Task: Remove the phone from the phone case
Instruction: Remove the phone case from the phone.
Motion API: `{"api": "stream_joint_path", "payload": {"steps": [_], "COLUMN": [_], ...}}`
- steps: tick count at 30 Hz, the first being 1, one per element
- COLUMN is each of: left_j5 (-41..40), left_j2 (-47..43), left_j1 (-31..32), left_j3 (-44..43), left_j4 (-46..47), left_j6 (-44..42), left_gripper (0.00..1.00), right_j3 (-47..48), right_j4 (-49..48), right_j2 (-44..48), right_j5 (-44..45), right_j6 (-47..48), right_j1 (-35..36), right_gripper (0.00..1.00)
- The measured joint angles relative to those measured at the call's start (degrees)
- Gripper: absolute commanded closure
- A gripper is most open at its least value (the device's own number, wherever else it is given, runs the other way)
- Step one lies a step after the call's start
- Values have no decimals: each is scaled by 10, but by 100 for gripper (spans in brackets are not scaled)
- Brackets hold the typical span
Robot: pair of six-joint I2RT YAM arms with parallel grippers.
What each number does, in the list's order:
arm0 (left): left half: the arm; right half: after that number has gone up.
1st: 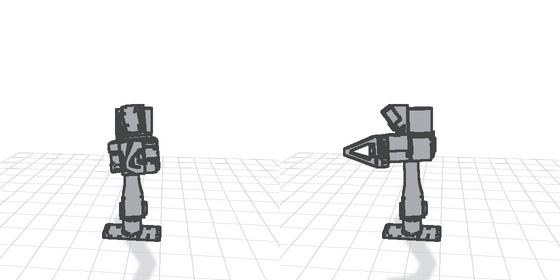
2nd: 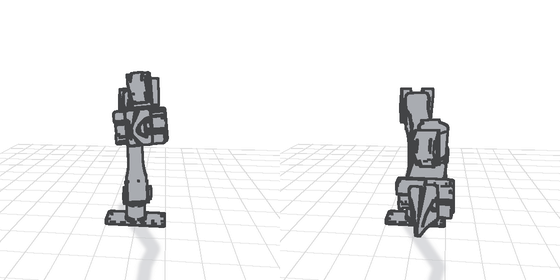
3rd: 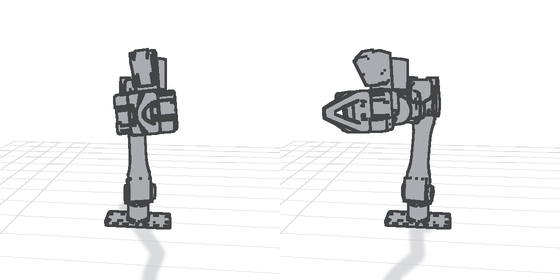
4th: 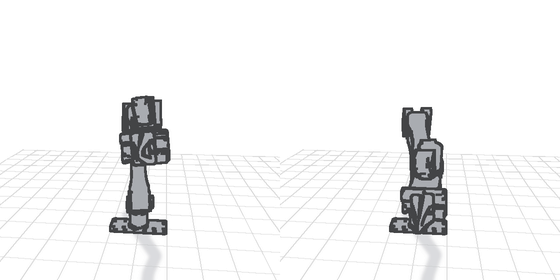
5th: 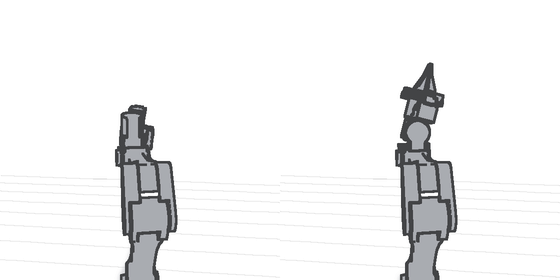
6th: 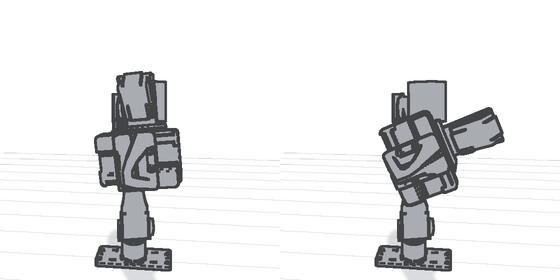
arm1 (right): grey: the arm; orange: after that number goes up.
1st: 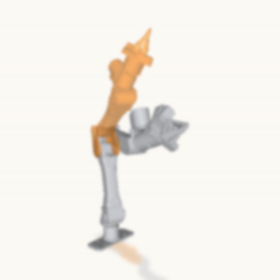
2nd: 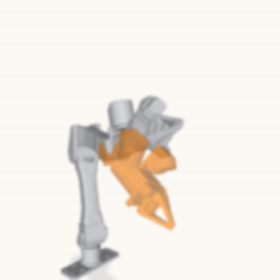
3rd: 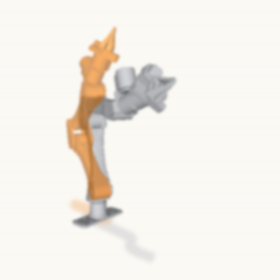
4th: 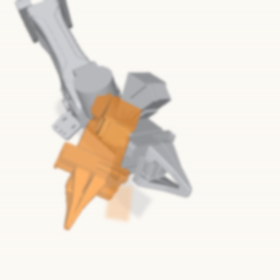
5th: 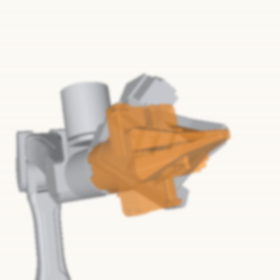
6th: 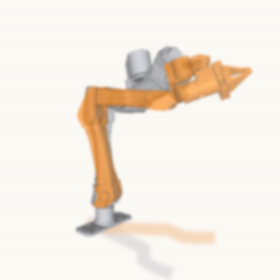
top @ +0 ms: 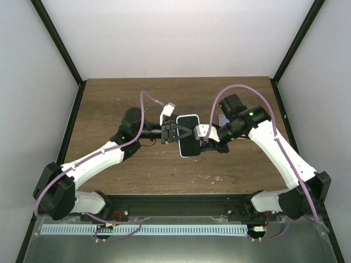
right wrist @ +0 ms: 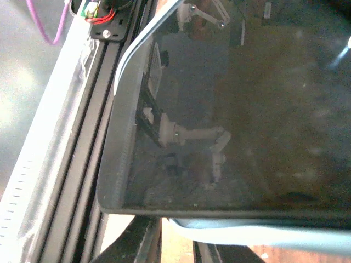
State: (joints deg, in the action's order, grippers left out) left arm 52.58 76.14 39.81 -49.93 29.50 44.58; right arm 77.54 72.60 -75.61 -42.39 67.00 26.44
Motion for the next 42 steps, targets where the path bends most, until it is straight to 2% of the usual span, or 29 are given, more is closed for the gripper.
{"api": "stream_joint_path", "payload": {"steps": [4,10,14,19,26,32,35,38,40,42], "left_j5": [-8,-41,-63,-94,-101,-95,-80,-64,-63,-69], "left_j2": [0,-1,-7,-9,-12,-4,5,18,25,27], "left_j1": [0,-3,-6,-9,-9,-9,-9,-9,-9,-9], "left_j3": [0,0,-2,-2,-6,-6,-6,-11,-19,-25], "left_j4": [0,9,34,55,89,116,115,98,77,52], "left_j6": [0,17,3,-8,-13,-13,-14,-16,-19,-23], "left_gripper": [100,100,100,100,100,100,100,100,100,95], "right_j3": [0,0,0,0,0,0,-17,-40,-46,-49], "right_j4": [-14,-64,-113,-190,-276,-301,-288,-269,-249,-234], "right_j2": [0,-1,-13,-23,-33,-36,-30,-24,-28,-35], "right_j5": [-7,-61,-124,-191,-283,-321,-324,-334,-342,-349], "right_j6": [-65,-174,-285,-402,-497,-493,-471,-463,-463,-463], "right_j1": [-2,-37,-73,-99,-111,-109,-106,-106,-106,-108], "right_gripper": [79,64,52,45,37,47,63,84,91,98]}}
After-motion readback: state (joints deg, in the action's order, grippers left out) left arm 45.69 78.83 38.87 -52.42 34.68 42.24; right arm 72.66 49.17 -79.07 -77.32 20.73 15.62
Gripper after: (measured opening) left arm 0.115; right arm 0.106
